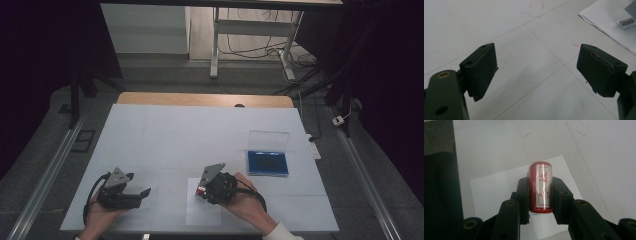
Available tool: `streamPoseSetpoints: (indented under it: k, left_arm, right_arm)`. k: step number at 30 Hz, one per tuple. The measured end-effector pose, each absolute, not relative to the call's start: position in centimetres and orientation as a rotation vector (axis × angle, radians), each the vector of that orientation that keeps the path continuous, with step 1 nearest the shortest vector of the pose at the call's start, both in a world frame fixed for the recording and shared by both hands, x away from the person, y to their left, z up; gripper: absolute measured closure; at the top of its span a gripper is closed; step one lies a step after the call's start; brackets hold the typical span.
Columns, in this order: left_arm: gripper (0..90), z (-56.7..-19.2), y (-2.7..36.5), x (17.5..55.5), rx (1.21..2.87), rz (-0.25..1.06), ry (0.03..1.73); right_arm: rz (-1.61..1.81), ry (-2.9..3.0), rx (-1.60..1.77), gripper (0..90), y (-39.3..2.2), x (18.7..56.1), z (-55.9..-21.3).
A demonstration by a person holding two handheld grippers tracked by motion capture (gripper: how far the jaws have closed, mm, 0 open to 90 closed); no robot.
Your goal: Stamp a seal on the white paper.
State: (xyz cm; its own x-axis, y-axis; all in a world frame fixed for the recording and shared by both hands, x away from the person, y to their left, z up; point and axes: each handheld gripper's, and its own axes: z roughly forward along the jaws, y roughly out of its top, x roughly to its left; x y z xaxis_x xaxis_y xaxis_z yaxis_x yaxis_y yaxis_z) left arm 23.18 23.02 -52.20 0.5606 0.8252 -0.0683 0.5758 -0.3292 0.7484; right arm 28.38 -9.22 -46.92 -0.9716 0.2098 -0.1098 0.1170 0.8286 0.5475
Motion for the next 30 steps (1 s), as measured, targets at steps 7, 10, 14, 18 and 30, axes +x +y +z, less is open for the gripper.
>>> streamPoseSetpoints:
  k: [7, 10, 14, 18, 30]
  left_arm:
    - [17.2, -52.2, 23.1, 23.2, 2.036, 0.423, 1.123]
    - [17.2, -52.1, 23.1, 23.2, 2.034, 0.425, 1.124]
    - [17.2, -52.2, 23.1, 23.2, 2.034, 0.424, 1.125]
    - [17.2, -52.2, 23.0, 23.2, 2.035, 0.425, 1.125]
    - [17.2, -52.2, 23.0, 23.2, 2.040, 0.429, 1.122]
  right_arm:
    - [0.913, 2.824, 0.318, 69.5, -10.2, 28.8, -46.2]
    - [0.940, 2.817, 0.339, 69.5, -10.7, 29.0, -45.9]
    - [0.978, 2.792, 0.376, 69.6, -11.2, 29.3, -45.6]
    - [1.009, 2.781, 0.408, 69.6, -11.8, 29.5, -45.4]
    - [1.070, 2.716, 0.508, 69.6, -14.3, 30.8, -44.5]
